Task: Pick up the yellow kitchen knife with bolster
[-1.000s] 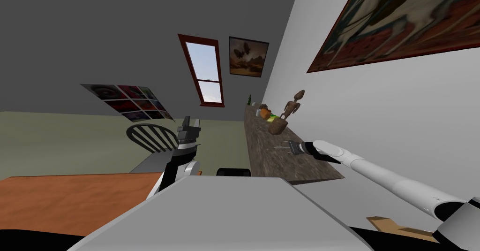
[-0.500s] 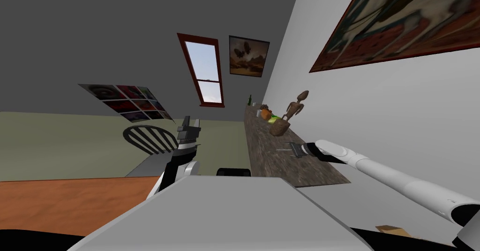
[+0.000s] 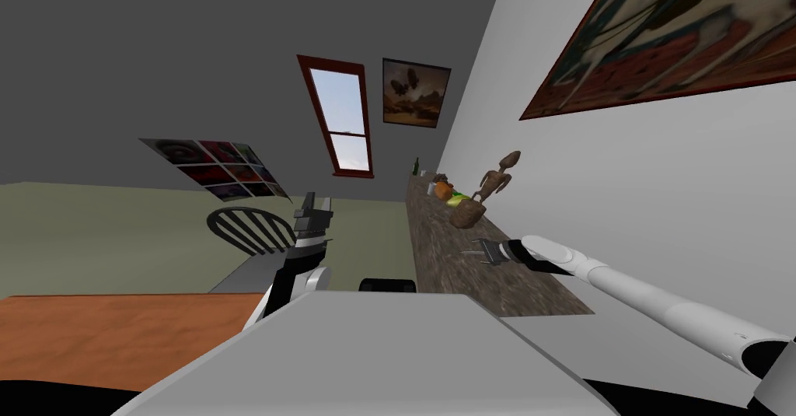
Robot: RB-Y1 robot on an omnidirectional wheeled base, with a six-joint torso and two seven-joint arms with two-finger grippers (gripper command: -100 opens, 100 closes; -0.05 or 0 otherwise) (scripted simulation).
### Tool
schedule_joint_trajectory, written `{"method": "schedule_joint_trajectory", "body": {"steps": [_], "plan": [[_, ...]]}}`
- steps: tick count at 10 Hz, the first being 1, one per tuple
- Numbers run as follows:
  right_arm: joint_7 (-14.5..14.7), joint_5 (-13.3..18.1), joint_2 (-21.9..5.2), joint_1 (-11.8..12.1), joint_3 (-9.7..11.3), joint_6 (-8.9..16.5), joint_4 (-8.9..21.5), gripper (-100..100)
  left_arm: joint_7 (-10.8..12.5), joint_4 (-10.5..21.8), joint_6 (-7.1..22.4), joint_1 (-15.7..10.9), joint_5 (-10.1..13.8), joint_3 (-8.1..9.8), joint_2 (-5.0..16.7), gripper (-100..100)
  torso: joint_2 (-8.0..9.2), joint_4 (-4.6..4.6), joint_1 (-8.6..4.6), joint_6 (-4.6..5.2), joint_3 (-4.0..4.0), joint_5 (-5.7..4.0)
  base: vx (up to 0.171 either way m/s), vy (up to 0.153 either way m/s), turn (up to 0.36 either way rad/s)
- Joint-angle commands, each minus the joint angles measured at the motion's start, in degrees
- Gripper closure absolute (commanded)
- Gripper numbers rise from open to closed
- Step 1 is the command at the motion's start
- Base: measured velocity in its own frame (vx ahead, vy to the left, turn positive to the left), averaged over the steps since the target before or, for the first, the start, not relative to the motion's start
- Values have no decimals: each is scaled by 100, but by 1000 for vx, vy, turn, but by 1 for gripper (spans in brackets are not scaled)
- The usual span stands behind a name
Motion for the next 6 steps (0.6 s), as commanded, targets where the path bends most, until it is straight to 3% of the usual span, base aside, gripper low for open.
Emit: {"method": "schedule_joint_trajectory", "body": {"steps": [1, 2, 6], "plan": [[0, 0, 0, 0, 0, 0, 0, -100, 0, 0, 0, 0, 0, 0, 0, 0, 0, 0, 0, 0, 0, 0, 20, -3, 16], [9, 1, 8, 8, 3, 24, 2, 100, 0, 0, 0, 0, 0, 0, 0, 0, 5, 1, 0, 2, 3, 1, 0, 0, 0], [2, 0, 7, 10, 5, 19, 5, 100, 0, 0, 0, 0, 0, 0, 0, 0, 17, 6, 2, -1, 11, 1, 0, 0, -3]]}}
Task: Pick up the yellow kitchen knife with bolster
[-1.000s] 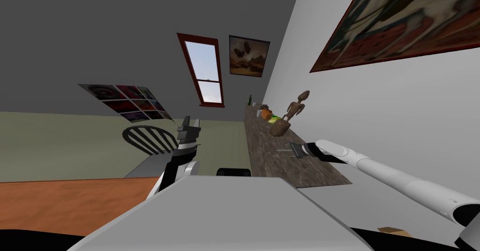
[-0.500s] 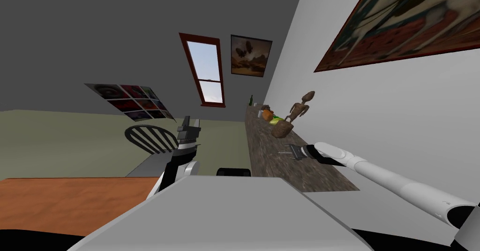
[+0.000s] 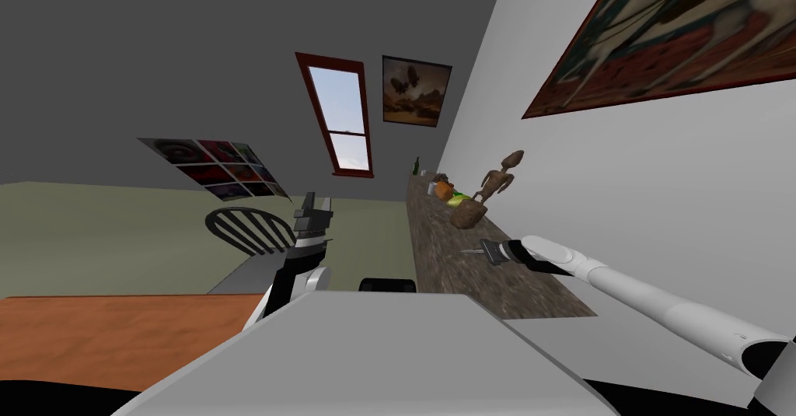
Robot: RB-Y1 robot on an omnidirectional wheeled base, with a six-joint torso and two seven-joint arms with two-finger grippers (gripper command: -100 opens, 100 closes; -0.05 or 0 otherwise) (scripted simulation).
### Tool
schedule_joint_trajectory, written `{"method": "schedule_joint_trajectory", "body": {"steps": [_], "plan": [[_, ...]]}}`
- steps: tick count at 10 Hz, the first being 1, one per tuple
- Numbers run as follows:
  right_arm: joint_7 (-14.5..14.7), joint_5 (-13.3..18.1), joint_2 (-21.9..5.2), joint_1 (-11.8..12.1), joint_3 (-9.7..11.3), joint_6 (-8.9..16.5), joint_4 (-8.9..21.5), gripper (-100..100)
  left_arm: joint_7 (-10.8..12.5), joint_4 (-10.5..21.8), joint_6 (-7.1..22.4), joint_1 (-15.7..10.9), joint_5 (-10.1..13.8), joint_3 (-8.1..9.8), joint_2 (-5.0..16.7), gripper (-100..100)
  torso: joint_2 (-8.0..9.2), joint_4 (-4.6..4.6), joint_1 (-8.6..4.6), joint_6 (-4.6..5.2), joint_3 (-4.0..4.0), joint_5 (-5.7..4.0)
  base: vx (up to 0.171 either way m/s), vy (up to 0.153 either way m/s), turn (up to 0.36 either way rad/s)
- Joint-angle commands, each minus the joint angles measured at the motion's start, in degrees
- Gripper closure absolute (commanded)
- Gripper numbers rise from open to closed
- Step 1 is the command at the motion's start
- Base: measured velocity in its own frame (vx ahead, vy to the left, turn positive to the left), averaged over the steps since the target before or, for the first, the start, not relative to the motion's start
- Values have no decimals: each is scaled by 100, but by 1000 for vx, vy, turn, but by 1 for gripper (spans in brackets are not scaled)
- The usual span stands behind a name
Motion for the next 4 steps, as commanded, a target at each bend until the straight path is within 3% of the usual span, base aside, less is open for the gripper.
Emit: {"method": "schedule_joint_trajectory", "body": {"steps": [1, 2, 3, 4], "plan": [[0, 0, 0, 0, 0, 0, 0, 0, 0, 0, 0, 0, 0, 0, 0, 0, 0, 0, 0, 0, 0, 0, 0, 0, 0], [-30, -46, -148, -91, -55, -160, -56, 100, 0, 0, 0, 0, 0, 0, 0, 0, 1, 0, 0, 0, 1, 0, -29, 2, -112], [-70, 1, -101, -68, -11, -65, -83, 100, 0, 0, 0, 0, 0, 0, 0, 0, 12, 5, 3, 5, 8, 6, -17, 0, -31], [-92, 2, -119, -78, -16, -85, -94, 0, 0, 0, 0, 0, 0, 0, 0, 0, 12, 3, 2, 2, 8, 0, 0, 0, 0]]}}
